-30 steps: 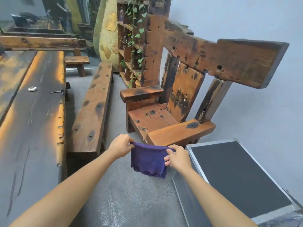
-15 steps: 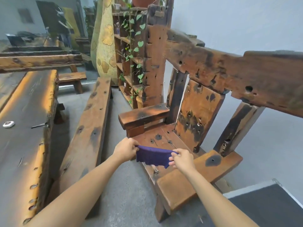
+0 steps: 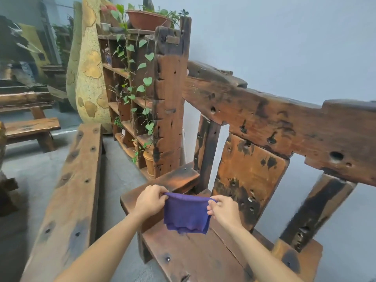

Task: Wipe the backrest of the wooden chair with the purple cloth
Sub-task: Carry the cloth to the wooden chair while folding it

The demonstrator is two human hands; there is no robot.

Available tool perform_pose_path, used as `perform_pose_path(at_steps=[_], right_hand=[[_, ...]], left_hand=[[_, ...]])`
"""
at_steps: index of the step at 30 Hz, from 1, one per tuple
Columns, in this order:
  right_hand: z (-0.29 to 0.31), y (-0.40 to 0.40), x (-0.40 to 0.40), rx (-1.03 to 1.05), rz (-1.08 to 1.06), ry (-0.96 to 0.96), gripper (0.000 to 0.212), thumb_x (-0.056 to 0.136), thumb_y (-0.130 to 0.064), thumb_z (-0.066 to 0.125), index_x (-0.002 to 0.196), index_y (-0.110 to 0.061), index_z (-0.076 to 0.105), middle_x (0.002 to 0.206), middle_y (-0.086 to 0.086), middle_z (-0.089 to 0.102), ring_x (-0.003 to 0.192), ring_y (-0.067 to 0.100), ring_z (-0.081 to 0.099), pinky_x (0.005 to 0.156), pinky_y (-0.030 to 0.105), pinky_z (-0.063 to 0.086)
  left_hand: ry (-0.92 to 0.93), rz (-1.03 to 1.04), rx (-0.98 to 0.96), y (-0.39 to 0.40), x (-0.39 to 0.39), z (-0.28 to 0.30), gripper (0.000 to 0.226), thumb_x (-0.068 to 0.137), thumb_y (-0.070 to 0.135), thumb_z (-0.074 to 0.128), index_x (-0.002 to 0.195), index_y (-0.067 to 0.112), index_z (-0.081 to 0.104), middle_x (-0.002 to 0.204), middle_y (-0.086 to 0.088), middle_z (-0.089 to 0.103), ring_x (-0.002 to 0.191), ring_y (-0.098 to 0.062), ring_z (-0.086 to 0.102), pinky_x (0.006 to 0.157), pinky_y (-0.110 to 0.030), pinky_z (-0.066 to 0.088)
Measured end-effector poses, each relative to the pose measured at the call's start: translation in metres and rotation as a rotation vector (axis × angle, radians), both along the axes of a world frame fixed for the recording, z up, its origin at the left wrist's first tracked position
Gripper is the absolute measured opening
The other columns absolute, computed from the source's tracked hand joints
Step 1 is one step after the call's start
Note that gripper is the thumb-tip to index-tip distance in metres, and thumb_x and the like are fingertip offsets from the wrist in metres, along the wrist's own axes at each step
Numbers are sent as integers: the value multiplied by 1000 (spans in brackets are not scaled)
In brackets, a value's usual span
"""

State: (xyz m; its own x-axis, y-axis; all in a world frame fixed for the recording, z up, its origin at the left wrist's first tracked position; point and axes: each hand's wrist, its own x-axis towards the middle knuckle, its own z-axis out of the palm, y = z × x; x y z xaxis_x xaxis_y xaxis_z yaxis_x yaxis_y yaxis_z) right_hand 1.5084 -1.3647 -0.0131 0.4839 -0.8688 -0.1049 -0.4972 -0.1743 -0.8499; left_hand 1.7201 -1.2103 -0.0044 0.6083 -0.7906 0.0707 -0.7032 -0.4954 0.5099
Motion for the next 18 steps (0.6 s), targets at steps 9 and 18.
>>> perform_pose_path(at_steps=[9, 18], right_hand=[[46, -85, 118, -92, -205, -105, 11, 96, -23, 65, 97, -29, 74, 65, -10, 76, 59, 9, 74, 77, 42, 64], [84, -201, 215, -195, -438, -433, 12, 103, -30, 53, 107, -36, 63, 72, -6, 78, 65, 14, 76, 58, 32, 59]], left_hand=[[-7, -140, -100, -120, 138, 51, 26, 95, 26, 56, 110, 30, 77, 106, -1, 73, 104, -23, 64, 89, -38, 51], [31, -304, -213, -278, 232, 110, 28, 92, 34, 56, 108, 41, 77, 67, 8, 73, 75, -19, 70, 75, -35, 59]])
